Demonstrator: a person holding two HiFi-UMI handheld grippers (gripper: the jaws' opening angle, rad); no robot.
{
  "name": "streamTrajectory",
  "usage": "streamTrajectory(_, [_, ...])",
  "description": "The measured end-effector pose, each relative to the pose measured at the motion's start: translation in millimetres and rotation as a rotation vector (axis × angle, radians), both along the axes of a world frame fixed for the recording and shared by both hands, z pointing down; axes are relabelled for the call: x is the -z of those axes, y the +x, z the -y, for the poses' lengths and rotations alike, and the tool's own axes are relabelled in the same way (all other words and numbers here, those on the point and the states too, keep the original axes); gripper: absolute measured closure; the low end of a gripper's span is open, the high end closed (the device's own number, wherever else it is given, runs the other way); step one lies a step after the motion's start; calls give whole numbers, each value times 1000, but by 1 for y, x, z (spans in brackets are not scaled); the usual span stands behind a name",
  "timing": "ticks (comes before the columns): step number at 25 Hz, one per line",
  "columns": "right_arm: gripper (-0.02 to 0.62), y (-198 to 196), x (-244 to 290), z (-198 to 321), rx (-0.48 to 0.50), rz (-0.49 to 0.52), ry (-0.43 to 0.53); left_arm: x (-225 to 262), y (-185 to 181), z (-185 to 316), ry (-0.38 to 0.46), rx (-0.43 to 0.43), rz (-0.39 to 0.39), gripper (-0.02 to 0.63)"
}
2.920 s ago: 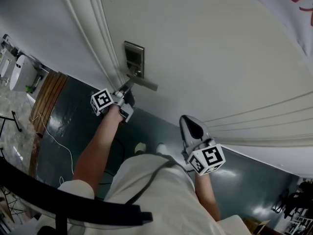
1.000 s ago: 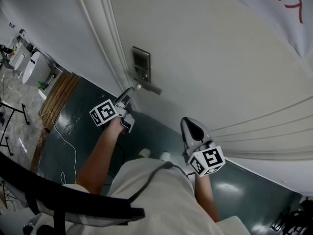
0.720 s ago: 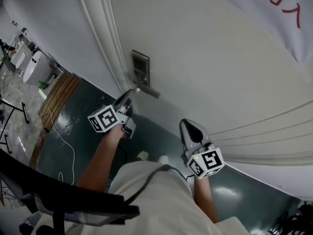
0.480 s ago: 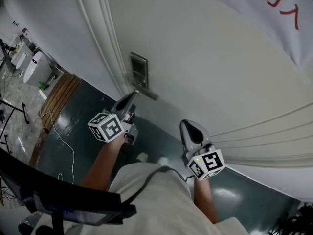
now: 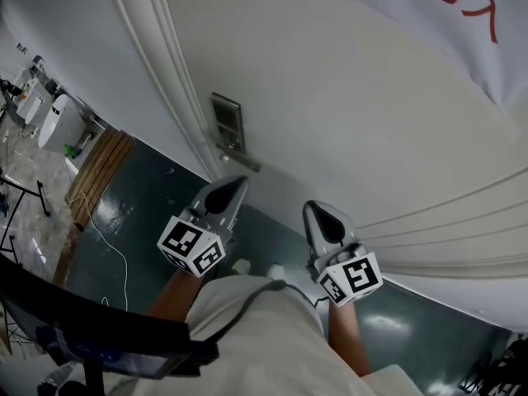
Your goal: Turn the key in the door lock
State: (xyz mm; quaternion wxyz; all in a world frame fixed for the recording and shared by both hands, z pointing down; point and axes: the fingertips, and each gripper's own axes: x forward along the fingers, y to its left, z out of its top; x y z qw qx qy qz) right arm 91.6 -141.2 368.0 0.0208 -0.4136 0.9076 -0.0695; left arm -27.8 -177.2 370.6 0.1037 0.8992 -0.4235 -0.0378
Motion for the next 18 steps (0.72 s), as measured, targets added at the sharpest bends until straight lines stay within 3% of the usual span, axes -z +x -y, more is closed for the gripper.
streamTrajectory(6, [589,2,11,-2,-7,1,24,9,20,-16,68,-40,67,600])
streamTrajectory(18, [589,3,7,-8,-25,-4,12,-12,8,-13,27,-20,62,600])
